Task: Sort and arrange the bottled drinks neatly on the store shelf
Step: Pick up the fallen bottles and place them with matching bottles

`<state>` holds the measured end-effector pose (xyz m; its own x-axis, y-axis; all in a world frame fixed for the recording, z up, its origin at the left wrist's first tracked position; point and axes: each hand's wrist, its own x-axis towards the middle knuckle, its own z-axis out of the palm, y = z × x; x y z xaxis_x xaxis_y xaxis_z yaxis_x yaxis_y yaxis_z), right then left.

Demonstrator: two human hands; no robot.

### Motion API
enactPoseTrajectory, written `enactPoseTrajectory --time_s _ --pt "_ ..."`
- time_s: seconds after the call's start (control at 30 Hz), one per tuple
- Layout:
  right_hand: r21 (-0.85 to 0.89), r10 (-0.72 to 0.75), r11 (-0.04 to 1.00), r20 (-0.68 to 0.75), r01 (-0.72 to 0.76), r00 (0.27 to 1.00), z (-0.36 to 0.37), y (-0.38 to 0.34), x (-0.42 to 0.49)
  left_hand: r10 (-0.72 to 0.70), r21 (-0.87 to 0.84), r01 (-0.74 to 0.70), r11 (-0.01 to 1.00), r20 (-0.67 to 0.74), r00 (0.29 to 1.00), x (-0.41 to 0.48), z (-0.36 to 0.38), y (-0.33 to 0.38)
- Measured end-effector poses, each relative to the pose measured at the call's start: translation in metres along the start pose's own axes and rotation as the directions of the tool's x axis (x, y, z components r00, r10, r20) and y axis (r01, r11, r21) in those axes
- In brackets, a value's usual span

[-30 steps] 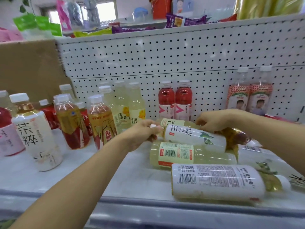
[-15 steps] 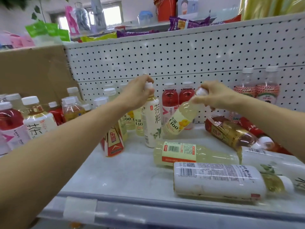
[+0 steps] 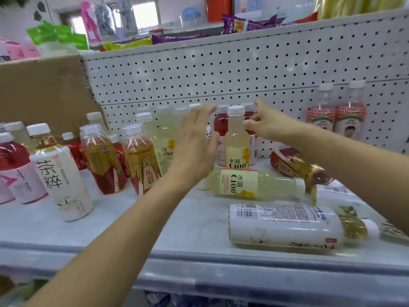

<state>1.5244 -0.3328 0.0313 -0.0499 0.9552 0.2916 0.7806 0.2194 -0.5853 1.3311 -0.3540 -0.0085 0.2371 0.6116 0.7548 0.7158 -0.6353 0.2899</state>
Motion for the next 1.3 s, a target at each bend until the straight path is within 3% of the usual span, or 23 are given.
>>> enactPoseTrajectory --time_s 0.07,0.13,0.23,0.37,0.47,0.63,0.7,0.8,0.93,1.03,1.17,1.3 --pt "-0.009 0.060 0.998 0.030 -0.060 0.998 -0.007 0.011 -0.026 0.161 -0.060 -0.150 0.987 0.308 0.938 -0.025 0.019 0.013" --pt "-0.155 0.096 0.985 0.168 -0.070 0.981 -0.013 0.022 -0.048 0.142 -0.002 -0.171 0.985 0.568 0.811 -0.030 0.039 0.010" --pt "-0.414 0.202 0.910 0.371 -0.033 0.906 -0.015 0.044 -0.067 0.094 0.096 -0.217 0.972 0.683 0.724 -0.019 0.058 0.000" --pt "-0.558 0.176 0.828 0.364 0.062 0.915 -0.002 0.059 -0.082 0.138 0.339 -0.453 0.824 0.656 0.742 -0.013 0.073 0.001" --pt "-0.523 0.141 0.851 0.311 0.045 0.940 0.001 0.058 -0.088 0.155 0.349 -0.465 0.813 0.641 0.752 -0.014 0.073 0.004" --pt "-0.210 0.055 0.977 0.166 -0.019 0.985 -0.018 0.045 -0.118 0.118 0.137 -0.223 0.965 0.534 0.837 -0.034 0.066 -0.011" --pt "-0.097 0.028 0.995 0.207 -0.008 0.978 -0.025 0.040 -0.135 0.095 0.010 -0.111 0.994 0.451 0.887 -0.041 0.058 -0.014" --pt "-0.198 0.114 0.980 0.410 -0.033 0.905 -0.030 0.036 -0.156 -0.017 -0.220 0.100 0.970 0.350 0.937 -0.049 0.045 -0.017" --pt "-0.391 0.199 0.920 0.451 -0.007 0.870 -0.021 0.036 -0.164 -0.240 -0.484 0.378 0.789 0.324 0.915 -0.069 0.025 -0.017" --pt "-0.453 0.194 0.891 0.457 0.040 0.868 -0.009 0.034 -0.161 -0.329 -0.511 0.427 0.746 0.275 0.903 -0.083 0.008 -0.023" --pt "-0.467 0.167 0.882 0.434 0.062 0.885 -0.004 0.030 -0.165 -0.343 -0.413 0.396 0.820 0.199 0.918 -0.095 -0.018 -0.038" --pt "-0.475 0.150 0.877 0.417 0.074 0.896 -0.007 0.003 -0.162 -0.329 -0.367 0.401 0.840 0.243 0.912 -0.095 -0.029 -0.048"
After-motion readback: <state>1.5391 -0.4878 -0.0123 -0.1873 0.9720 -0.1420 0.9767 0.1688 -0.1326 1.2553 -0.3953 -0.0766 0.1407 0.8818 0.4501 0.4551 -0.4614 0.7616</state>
